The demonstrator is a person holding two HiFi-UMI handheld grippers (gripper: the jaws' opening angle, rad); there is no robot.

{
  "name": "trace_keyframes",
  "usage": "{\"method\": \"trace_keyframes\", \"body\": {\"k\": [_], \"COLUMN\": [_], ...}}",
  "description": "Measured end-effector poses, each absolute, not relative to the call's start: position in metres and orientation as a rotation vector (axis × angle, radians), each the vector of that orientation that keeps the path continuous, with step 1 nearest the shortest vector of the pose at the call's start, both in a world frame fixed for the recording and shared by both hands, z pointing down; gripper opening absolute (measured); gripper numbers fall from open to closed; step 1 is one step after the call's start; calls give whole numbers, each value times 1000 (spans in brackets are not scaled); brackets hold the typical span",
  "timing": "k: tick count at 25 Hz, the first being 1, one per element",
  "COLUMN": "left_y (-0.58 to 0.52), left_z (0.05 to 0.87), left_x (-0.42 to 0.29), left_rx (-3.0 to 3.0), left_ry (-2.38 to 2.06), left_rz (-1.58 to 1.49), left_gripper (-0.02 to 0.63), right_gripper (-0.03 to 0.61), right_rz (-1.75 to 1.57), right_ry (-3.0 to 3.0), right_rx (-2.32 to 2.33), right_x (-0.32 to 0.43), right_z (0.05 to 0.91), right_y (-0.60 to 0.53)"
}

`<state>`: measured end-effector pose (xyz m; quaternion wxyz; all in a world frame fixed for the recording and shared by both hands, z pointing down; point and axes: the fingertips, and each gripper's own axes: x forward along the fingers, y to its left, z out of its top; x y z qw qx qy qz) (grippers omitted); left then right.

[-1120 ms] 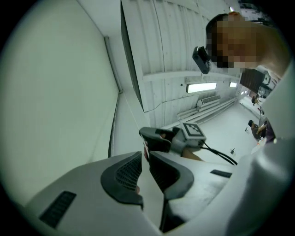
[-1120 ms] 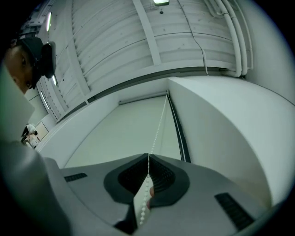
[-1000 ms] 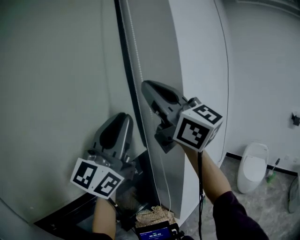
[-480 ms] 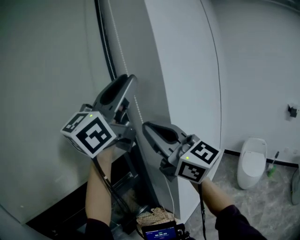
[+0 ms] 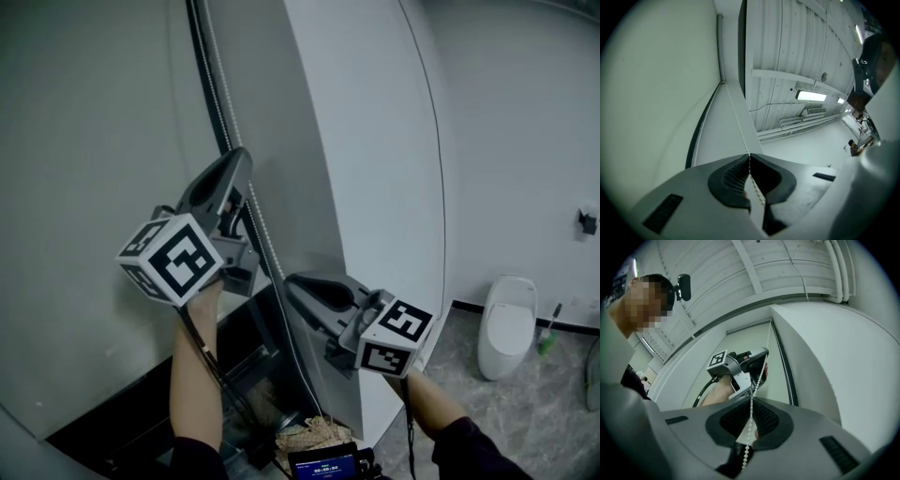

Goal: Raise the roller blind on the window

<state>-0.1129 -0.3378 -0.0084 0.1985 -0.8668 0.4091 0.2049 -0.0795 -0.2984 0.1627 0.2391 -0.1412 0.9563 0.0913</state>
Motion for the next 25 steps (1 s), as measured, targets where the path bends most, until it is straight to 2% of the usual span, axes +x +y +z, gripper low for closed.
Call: {"method": "trace_keyframes", "body": {"k": [6,8,12,19,25], "left_y": [-339,-343,-332,-317,-317], "left_z": [10,34,84,127,146], "left_x": [-117,-125,-146,-125,-129], "left_rx": [-2370,-2375,-2413,-2459,-2485], "left_ry": [1229,1249,1238,1240,1231], "left_rz": [506,466,449,391,357], "left_gripper": [18,18,18,18,18], "right_gripper": [18,19,61,62,61], "right_rz": [195,186,212,191,251], "right_ry": [2576,2555,2545,2500,2454], "right_rx": [-351,-322,-302,-321,-145], "right_x": [-60,-69,-107,-109,-114], "right_z": [104,78,39,-9,-41], "right_y": [-317,-318,-315,-348,-322]}}
